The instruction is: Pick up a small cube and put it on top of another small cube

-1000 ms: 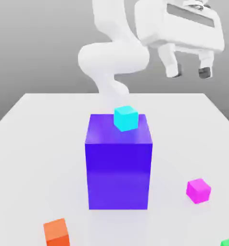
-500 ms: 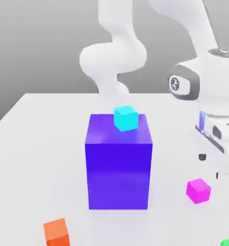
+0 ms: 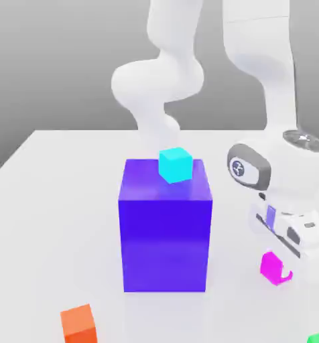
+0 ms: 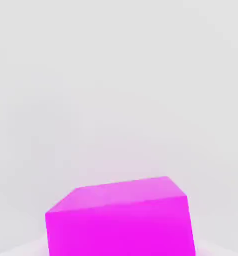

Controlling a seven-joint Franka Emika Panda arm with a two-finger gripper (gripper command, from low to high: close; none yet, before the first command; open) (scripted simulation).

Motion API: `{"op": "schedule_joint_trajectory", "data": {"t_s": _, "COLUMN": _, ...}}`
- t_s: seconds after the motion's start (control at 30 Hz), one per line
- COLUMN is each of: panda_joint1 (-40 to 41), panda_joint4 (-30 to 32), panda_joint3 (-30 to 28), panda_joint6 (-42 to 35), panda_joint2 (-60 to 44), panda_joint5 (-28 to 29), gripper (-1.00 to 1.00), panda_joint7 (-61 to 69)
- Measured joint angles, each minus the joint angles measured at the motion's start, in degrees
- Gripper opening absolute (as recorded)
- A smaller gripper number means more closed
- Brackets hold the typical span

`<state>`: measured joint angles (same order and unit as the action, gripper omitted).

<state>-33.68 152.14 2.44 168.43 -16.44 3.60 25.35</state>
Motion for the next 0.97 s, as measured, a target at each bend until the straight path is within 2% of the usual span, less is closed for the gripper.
{"op": "schedule_joint_trajectory", "data": {"t_s": 0.17, "panda_joint1": 0.87, "panda_joint4": 0.00, "panda_joint3": 0.90, "panda_joint6": -7.68, "panda_joint2": 7.70, "panda_joint5": -1.95, "gripper": -1.00, "panda_joint7": 1.68}}
{"op": "schedule_joint_trajectory", "data": {"t_s": 0.7, "panda_joint1": 6.33, "panda_joint4": -32.22, "panda_joint3": -2.21, "panda_joint6": -26.95, "panda_joint2": -5.24, "panda_joint5": -3.48, "gripper": -1.00, "panda_joint7": 7.35}}
{"op": "schedule_joint_trajectory", "data": {"t_s": 0.83, "panda_joint1": 6.84, "panda_joint4": -35.28, "panda_joint3": -2.46, "panda_joint6": -23.28, "panda_joint2": -11.98, "panda_joint5": -3.66, "gripper": -1.00, "panda_joint7": 7.85}}
{"op": "schedule_joint_trajectory", "data": {"t_s": 0.87, "panda_joint1": 6.86, "panda_joint4": -35.45, "panda_joint3": -2.47, "panda_joint6": -22.14, "panda_joint2": -13.29, "panda_joint5": -3.67, "gripper": 1.00, "panda_joint7": 7.87}}
{"op": "schedule_joint_trajectory", "data": {"t_s": 0.97, "panda_joint1": 6.86, "panda_joint4": -35.46, "panda_joint3": -2.47, "panda_joint6": -22.14, "panda_joint2": -13.29, "panda_joint5": -3.67, "gripper": 1.00, "panda_joint7": 7.87}}
